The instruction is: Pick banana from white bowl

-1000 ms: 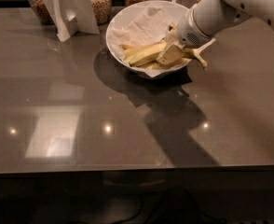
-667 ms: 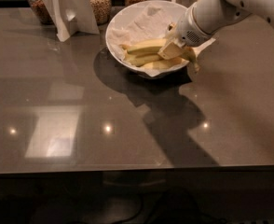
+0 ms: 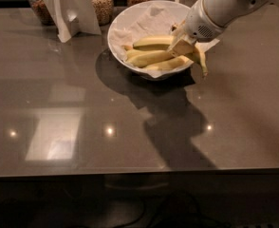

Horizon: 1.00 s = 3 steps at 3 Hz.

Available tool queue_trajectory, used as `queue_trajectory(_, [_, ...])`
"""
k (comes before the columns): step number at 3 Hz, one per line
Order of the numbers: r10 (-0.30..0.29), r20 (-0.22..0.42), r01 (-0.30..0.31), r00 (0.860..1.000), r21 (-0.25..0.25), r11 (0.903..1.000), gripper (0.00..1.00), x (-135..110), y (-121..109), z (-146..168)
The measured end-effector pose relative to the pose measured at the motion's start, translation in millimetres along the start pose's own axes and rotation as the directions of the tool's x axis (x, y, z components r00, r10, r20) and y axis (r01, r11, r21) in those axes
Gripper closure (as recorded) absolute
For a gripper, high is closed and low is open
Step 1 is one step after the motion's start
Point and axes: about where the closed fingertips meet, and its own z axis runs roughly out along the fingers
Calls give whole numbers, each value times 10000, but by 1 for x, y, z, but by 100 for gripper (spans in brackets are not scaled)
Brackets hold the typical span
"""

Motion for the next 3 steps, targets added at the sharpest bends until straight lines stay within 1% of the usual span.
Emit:
queue_trajectory(1, [-765, -117, 761, 9970, -280, 9967, 100, -9, 9, -23])
queue_trajectory(2, [-1668, -93, 1657, 9859, -728, 9835, 100, -17, 21, -44])
queue_trajectory(3, [-2646, -20, 2622, 9644, -1259, 9568, 100, -22, 38, -68])
